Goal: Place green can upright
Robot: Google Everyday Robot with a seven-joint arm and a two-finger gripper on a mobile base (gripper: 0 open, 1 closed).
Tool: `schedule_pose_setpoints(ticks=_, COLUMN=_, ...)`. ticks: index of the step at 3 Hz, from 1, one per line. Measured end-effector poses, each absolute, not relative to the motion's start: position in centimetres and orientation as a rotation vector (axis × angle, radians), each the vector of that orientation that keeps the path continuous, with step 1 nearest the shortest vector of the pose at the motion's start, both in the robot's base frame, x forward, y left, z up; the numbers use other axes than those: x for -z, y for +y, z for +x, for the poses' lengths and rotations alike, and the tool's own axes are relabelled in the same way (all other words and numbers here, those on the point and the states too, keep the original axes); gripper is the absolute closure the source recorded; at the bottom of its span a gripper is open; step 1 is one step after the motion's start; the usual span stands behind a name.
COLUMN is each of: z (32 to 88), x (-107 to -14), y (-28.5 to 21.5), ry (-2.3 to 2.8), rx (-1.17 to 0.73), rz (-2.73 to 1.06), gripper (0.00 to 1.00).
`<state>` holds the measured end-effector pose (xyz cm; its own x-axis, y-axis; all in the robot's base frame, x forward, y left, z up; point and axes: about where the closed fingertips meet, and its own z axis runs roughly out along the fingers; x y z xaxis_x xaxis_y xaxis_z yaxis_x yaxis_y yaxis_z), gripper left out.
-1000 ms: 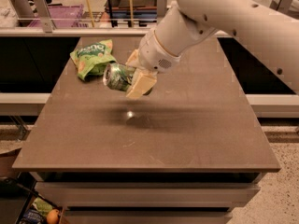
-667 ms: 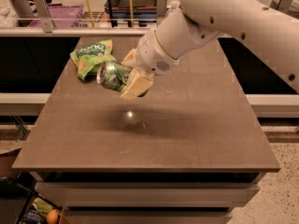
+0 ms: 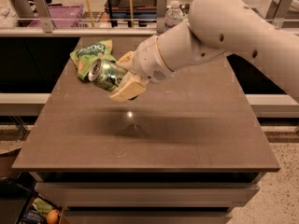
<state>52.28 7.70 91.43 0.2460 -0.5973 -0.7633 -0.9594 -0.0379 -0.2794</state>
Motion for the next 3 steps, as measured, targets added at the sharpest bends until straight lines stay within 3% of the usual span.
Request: schedule_pose_setpoints(ticks=3, z=54.3, x=-91.3, y=9.3, ry=1.228, rx=-0.632, rz=-1.506, gripper=1.00)
